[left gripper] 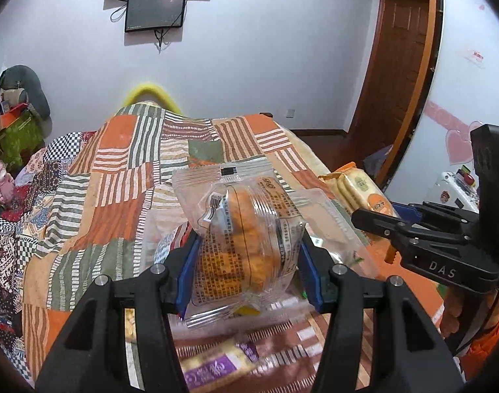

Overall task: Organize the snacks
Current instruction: 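Drop the bread rolls into the clear box with the left gripper while the right drops the bun in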

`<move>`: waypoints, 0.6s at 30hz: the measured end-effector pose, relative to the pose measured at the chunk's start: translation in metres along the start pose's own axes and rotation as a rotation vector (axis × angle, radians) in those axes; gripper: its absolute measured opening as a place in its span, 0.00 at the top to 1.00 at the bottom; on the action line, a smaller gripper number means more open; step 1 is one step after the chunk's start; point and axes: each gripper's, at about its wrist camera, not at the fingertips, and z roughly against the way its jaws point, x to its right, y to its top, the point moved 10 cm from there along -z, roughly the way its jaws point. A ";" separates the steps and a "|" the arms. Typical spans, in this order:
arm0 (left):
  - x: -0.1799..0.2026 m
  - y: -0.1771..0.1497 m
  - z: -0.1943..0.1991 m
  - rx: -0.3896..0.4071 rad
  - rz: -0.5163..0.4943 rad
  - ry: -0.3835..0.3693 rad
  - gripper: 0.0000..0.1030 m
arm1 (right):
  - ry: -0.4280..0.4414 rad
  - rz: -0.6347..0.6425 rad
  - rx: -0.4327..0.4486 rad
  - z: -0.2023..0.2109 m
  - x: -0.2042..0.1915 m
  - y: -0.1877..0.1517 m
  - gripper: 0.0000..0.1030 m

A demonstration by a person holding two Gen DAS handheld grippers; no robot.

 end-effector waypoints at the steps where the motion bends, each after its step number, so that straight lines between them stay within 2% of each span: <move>1: -0.001 0.001 -0.005 -0.004 -0.001 0.004 0.47 | -0.003 -0.002 -0.003 -0.004 0.002 0.002 0.70; 11: -0.006 0.003 -0.049 -0.059 -0.008 0.020 0.47 | -0.006 0.000 -0.047 -0.038 0.008 0.005 0.69; 18: -0.004 -0.003 -0.060 -0.088 -0.021 0.024 0.45 | -0.001 -0.004 -0.071 -0.045 0.011 0.000 0.68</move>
